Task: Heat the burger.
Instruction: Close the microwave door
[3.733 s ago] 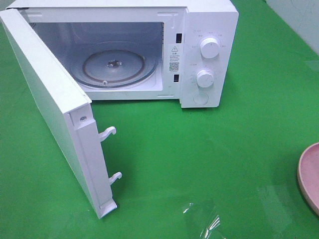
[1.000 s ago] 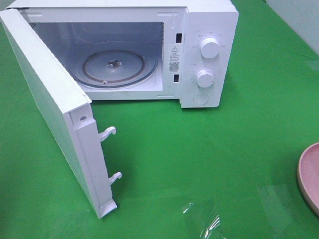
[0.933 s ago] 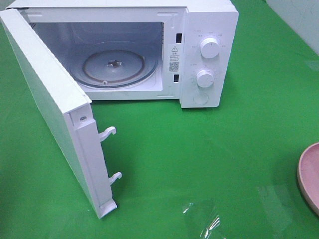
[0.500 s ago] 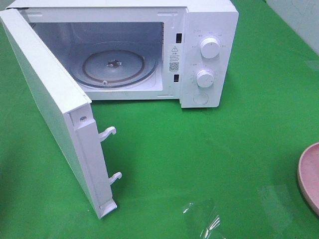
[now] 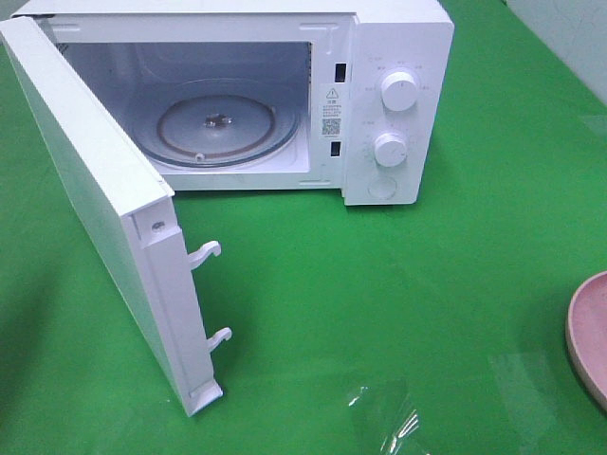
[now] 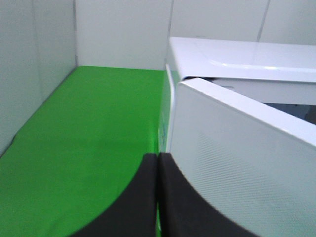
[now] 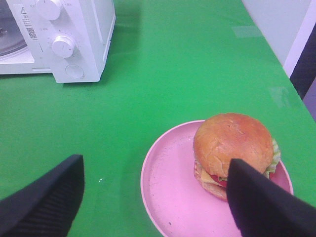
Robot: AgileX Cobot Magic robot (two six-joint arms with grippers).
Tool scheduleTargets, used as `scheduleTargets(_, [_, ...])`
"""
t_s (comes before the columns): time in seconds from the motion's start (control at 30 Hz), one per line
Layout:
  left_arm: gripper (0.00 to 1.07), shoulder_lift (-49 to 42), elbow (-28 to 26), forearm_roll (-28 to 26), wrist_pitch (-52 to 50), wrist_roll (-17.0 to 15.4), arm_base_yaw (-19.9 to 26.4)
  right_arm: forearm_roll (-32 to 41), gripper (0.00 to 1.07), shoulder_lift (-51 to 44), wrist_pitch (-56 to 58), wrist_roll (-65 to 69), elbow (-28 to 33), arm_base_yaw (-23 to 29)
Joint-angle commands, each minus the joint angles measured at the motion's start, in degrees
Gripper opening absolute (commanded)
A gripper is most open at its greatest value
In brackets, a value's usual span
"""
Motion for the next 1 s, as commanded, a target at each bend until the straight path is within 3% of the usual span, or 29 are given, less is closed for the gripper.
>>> scheduleTargets(0.03, [0.0, 5.44, 0.17, 7.51, -5.21, -5.16, 0.11, -0.06, 0.76, -1.49, -0.4, -0.11, 0.11, -0.17])
scheduleTargets(0.23, [0.0, 13.06, 0.06, 7.51, -9.22, -5.33, -1.6, -0.06, 0.76, -1.49, -0.4, -0.11, 0.11, -0.17])
scheduleTargets(0.43, [0.0, 18.33, -0.57, 6.88, -12.2, -2.81, -6.25, -0.06, 0.76, -1.49, -0.4, -0.11, 0.11, -0.17])
scheduleTargets(0.5, [0.0, 21.08, -1.03, 2.98, -12.55, -1.6, -9.68, -0.06, 0.76, -1.49, -0.4, -0.11, 0.11, -0.17])
scheduleTargets(0.7, [0.0, 23.55, -2.01, 0.17, -13.12, 0.52, -12.95, -0.06, 0.76, -1.49, -0.4, -0.11, 0.11, -0.17])
scheduleTargets(1.0, [0.0, 28.3, -5.61, -0.63, -13.24, 0.46, -17.59, -0.06, 0.76, -1.49, -0.4, -0.11, 0.11, -0.17])
